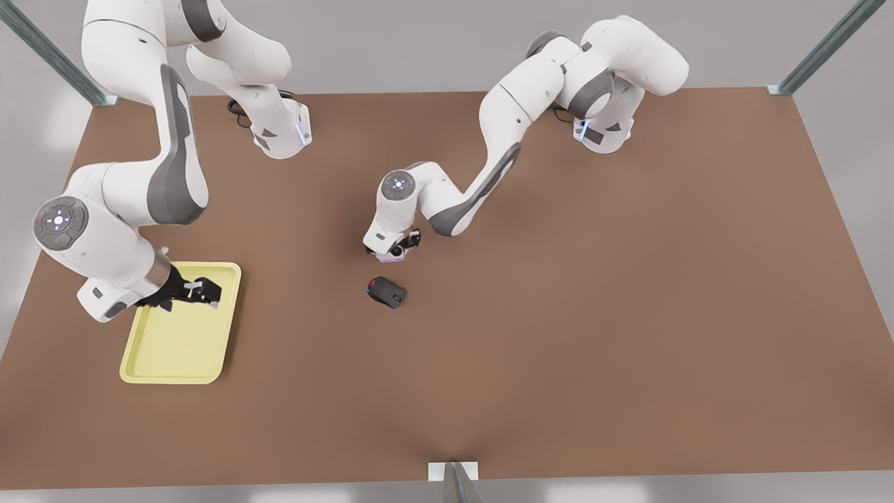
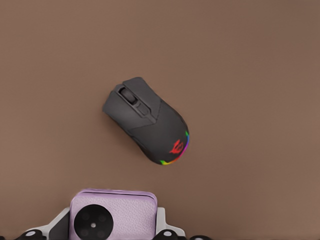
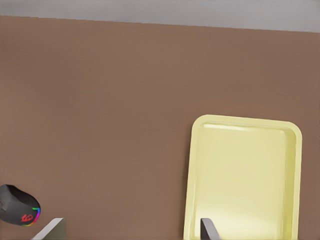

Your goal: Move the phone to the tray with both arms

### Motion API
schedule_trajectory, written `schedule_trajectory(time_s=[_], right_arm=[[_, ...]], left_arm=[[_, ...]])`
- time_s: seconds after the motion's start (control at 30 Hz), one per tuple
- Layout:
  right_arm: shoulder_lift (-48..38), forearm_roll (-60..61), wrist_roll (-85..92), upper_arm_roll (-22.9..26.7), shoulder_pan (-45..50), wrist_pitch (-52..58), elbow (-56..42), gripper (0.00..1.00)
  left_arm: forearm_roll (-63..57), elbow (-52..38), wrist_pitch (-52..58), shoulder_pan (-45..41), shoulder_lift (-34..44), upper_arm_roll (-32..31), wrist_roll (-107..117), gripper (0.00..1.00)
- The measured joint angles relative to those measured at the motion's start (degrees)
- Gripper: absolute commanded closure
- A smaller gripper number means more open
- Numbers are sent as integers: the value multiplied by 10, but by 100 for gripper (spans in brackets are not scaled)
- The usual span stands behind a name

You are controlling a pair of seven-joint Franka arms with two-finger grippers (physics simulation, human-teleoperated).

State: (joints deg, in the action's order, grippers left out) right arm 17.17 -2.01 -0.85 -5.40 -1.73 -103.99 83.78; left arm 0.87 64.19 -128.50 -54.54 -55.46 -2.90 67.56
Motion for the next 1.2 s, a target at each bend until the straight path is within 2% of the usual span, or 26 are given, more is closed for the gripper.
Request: schedule_trajectory(time_s=[0.17, 0.27, 0.3, 0.47, 0.57, 0.7, 0.83, 0.87, 0.9, 0.97, 1.2], right_arm=[[6, -1, 18, 3, -2, 0, -4, 0], [6, -1, 30, 4, -3, 0, -4, 0], [7, 0, 33, 4, -3, 0, -4, 0], [17, 3, 32, 0, 14, 8, -4, 0], [18, 3, 33, 0, 17, 14, -3, 0], [18, 3, 34, -1, 18, 22, -1, 0], [17, -2, 37, -1, 30, 31, -3, 0], [16, -6, 39, -1, 33, 34, -2, 0], [16, -8, 40, -1, 40, 37, -2, 0], [30, -3, 39, -1, 63, 38, -20, 0], [129, 21, 13, -12, 139, 18, -65, 0]], left_arm=[[-13, -35, -16, -23, -36, 0, 28, 19], [-17, -44, -23, -30, -44, 1, 41, 15], [-18, -45, -24, -33, -45, 2, 45, 0], [-30, -46, -27, -37, -43, 2, 61, 0], [-32, -43, 12, 32, 38, 1, 58, 0], [8, 33, 108, 291, 205, 1, -12, 0], [45, 51, 211, 465, 264, 3, -136, 0], [55, 101, 225, 489, 305, 5, -167, 0], [63, 209, 220, 502, 379, 7, -197, 0], [71, 299, 213, 510, 446, 8, -252, 0], [52, 323, 236, 509, 472, 7, -404, 0]])
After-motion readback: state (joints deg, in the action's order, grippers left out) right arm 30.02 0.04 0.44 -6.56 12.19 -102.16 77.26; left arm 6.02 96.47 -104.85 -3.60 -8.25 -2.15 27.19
